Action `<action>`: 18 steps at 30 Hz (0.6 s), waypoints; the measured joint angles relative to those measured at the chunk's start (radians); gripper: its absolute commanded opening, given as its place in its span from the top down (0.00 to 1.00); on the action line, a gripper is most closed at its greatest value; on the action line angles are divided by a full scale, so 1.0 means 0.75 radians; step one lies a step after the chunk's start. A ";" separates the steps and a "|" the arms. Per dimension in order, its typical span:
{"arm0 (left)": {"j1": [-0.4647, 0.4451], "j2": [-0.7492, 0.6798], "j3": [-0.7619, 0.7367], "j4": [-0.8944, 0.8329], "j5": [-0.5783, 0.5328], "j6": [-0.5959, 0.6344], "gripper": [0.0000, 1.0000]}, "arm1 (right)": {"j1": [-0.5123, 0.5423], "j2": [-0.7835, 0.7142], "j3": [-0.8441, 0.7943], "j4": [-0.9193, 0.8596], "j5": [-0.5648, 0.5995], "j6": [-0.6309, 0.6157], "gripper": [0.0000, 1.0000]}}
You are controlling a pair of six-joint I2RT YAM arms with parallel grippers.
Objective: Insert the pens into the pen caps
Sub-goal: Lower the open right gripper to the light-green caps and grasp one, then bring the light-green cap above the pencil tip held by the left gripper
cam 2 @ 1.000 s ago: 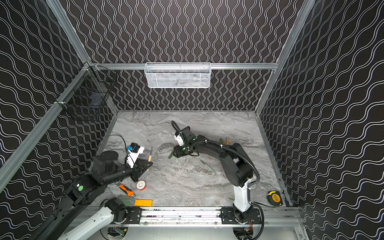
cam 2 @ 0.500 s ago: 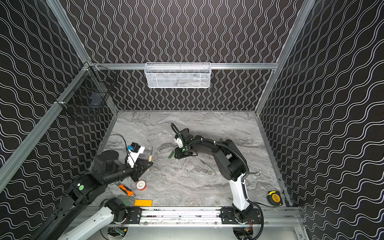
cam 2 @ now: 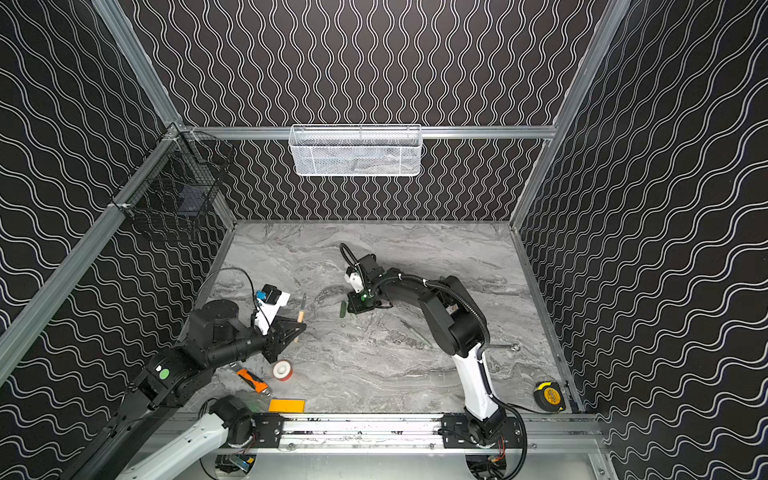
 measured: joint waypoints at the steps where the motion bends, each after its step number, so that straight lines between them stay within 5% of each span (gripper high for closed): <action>1: 0.000 -0.001 0.000 0.000 0.000 0.000 1.00 | 0.000 0.000 0.000 0.000 0.000 0.000 0.82; 18: 0.001 0.106 -0.032 0.068 0.049 -0.044 1.00 | -0.036 -0.245 -0.193 0.088 -0.005 0.072 0.88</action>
